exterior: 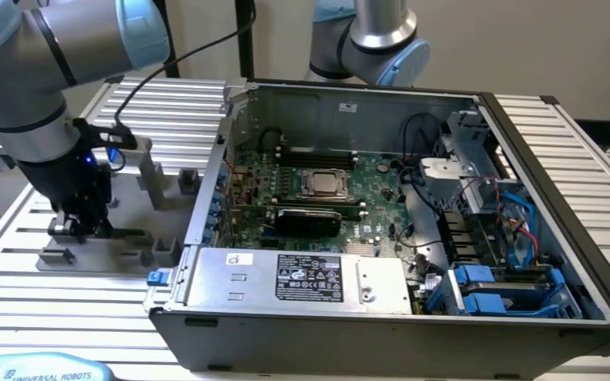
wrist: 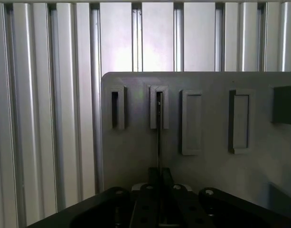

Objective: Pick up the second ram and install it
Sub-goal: 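Pick up the second ram and move it above second insertion slot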

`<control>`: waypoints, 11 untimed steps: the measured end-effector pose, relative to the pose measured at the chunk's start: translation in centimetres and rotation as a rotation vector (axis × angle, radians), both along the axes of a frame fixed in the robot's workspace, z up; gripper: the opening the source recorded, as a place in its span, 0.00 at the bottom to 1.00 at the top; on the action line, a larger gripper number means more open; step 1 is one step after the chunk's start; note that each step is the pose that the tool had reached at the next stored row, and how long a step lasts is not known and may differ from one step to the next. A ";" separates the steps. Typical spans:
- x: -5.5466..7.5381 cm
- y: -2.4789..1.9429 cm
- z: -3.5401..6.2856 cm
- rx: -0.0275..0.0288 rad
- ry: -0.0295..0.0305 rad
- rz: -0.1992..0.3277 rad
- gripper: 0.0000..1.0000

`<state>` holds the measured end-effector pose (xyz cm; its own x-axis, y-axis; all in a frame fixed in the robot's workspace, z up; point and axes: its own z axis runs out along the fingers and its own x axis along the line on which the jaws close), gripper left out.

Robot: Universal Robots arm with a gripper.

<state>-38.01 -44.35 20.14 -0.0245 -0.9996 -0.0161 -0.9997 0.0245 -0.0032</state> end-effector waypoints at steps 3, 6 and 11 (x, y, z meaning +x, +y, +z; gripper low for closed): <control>0.0 0.00 0.92 0.0001 -0.0002 0.000 0.14; 0.0 0.00 2.23 0.0001 -0.0001 0.000 0.14; 0.1 0.00 4.52 0.0000 0.0000 0.000 0.14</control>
